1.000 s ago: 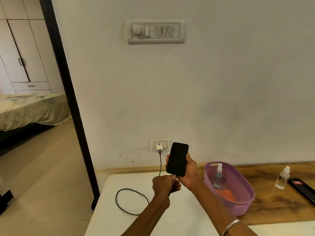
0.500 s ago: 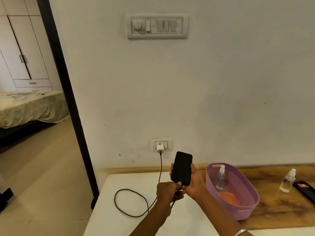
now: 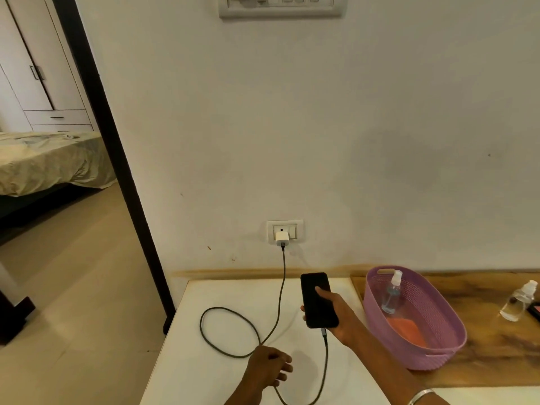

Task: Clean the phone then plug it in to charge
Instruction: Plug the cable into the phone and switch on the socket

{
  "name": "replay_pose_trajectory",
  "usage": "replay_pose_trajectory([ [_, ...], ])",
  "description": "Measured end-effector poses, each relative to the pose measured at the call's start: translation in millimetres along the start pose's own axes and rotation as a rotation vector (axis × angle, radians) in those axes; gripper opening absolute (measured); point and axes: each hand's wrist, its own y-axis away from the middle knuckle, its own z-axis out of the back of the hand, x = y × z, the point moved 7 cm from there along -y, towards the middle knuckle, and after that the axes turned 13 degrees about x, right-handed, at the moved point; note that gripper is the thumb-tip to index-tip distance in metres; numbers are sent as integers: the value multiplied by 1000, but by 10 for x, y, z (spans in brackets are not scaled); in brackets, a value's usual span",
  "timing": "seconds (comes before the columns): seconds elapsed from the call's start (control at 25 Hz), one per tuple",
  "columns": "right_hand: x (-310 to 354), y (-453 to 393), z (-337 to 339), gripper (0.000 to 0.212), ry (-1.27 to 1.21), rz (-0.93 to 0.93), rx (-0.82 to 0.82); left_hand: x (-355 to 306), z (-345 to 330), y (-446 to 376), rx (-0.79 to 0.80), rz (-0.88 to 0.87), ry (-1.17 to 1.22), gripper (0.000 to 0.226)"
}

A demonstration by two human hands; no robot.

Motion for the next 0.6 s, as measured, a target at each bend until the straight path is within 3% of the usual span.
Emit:
replay_pose_trajectory([
  [0.24, -437, -245, 486, 50, 430, -142, -221, 111, 73, -287, -75, -22, -275, 32],
  [0.44, -645, -359, 586, 62, 710, -247, -277, 61, 44, -468, -200, -67, -505, 27],
  [0.6, -769, -349, 612, 70, 868, -307, -341, 20, -28, -729, -177, -95, -419, 20],
])
